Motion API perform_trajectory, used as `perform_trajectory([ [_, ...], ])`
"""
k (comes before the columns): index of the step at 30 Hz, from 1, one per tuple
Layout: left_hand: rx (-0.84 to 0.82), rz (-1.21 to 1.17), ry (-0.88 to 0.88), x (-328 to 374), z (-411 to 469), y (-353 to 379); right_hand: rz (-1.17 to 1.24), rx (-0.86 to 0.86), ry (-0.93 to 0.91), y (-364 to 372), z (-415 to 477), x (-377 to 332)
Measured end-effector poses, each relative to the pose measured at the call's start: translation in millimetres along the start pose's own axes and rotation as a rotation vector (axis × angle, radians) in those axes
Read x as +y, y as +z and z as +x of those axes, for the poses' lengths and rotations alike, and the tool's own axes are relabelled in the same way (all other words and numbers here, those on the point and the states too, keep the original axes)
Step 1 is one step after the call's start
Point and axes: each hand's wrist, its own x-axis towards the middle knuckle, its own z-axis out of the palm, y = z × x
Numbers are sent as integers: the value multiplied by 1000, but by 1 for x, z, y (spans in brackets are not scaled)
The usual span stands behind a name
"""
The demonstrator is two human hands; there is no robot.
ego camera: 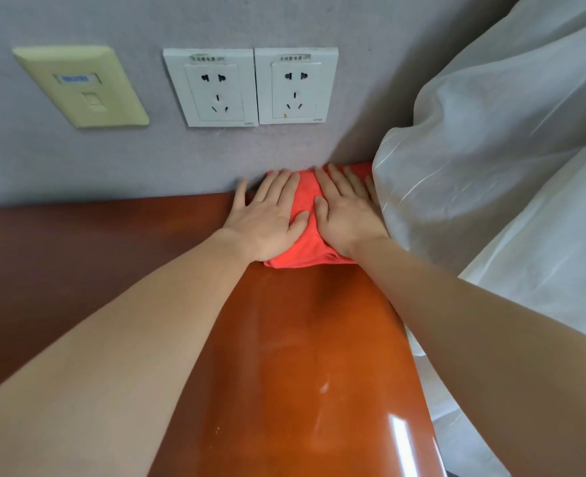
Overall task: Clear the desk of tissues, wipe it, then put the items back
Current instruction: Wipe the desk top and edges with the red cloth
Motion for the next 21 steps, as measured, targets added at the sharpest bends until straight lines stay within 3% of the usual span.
perform_trajectory([
  [13,-60,-9,-1,10,-99,14,-86,-36,-47,11,-91,-20],
  [21,-58,10,-14,47,-199,32,-64,-36,-72,17,-196,-30],
])
